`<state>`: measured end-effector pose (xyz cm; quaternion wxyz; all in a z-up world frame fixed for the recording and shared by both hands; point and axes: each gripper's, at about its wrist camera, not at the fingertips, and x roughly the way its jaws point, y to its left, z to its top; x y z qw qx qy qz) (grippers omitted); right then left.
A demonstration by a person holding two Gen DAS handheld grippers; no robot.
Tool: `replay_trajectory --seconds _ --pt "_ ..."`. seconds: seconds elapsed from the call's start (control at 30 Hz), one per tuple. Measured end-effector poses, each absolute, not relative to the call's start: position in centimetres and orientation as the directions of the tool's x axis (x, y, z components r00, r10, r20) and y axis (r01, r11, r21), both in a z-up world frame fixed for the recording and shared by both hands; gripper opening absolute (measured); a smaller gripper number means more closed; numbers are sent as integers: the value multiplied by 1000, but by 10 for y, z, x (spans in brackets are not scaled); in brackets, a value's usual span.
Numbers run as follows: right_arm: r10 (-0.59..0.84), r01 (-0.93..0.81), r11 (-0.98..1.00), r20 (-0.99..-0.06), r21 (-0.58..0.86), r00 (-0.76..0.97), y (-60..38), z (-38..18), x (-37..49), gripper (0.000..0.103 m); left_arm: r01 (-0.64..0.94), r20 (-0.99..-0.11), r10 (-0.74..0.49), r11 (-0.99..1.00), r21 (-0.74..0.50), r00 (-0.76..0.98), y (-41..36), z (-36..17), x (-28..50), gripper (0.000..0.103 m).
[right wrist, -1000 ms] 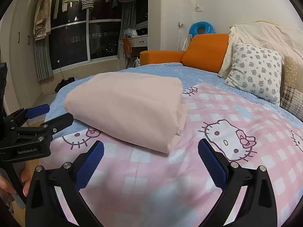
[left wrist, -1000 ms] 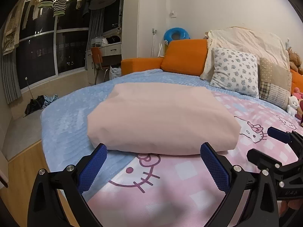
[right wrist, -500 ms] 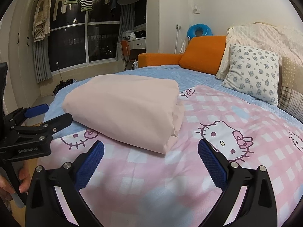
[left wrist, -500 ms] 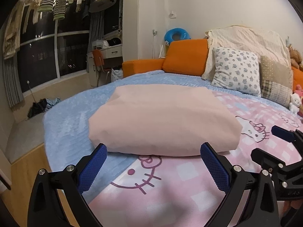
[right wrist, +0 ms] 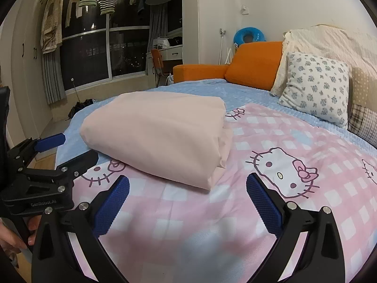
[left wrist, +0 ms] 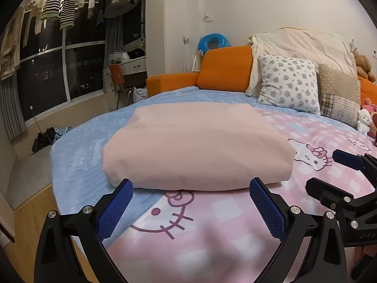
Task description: Fold large clothes
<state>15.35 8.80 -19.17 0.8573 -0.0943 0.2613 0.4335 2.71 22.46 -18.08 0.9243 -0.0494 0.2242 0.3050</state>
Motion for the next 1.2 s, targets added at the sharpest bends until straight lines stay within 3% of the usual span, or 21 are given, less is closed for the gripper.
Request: replay_trajectory --seconds 1.2 --pt "694 -795 601 -547 81 469 89 -194 154 98 -603 -400 582 793 86 708 220 -170 25 100"
